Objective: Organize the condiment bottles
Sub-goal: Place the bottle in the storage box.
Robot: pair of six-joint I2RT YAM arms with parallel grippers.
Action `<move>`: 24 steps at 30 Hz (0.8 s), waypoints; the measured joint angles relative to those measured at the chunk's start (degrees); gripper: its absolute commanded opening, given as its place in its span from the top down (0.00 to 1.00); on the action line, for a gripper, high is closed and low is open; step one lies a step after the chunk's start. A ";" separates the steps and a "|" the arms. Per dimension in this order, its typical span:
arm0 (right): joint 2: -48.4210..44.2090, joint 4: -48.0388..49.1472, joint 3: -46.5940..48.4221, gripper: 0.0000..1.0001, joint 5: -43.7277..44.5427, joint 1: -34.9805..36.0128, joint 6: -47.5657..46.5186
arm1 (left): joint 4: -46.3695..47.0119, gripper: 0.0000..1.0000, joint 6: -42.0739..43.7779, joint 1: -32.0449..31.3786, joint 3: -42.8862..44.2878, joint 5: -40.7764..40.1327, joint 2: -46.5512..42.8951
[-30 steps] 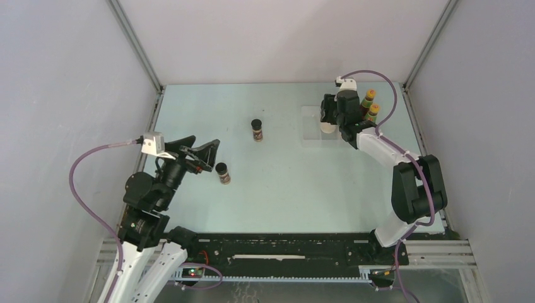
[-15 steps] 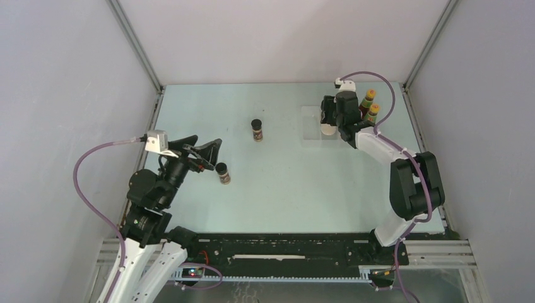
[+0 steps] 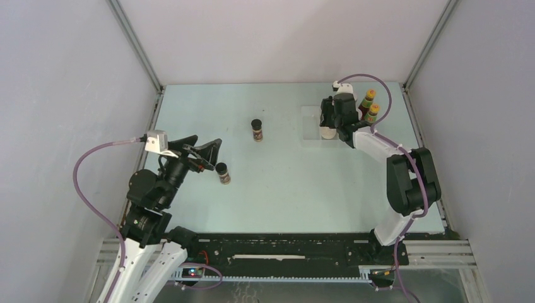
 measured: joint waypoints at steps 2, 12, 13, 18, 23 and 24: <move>0.11 0.02 0.02 1.00 0.00 -0.02 0.00 | 0.00 0.02 0.02 0.00 0.00 0.00 -0.02; 1.46 0.35 0.00 1.00 -0.04 -0.24 0.20 | 0.07 0.02 0.02 0.00 -0.83 0.00 -0.22; 1.62 0.35 0.02 1.00 -0.04 -0.24 0.22 | 0.07 0.02 0.02 0.00 -0.83 0.00 -0.26; 1.90 0.39 0.00 1.00 -0.04 -0.26 0.44 | 0.09 0.02 0.02 0.00 -0.83 0.00 -0.26; 1.92 0.37 0.00 0.96 0.04 -0.26 0.63 | 0.07 0.02 0.00 0.00 -0.83 0.00 -0.26; 1.92 0.37 0.00 0.90 0.09 -0.26 0.68 | 0.07 0.02 0.00 0.00 -0.83 0.00 -0.26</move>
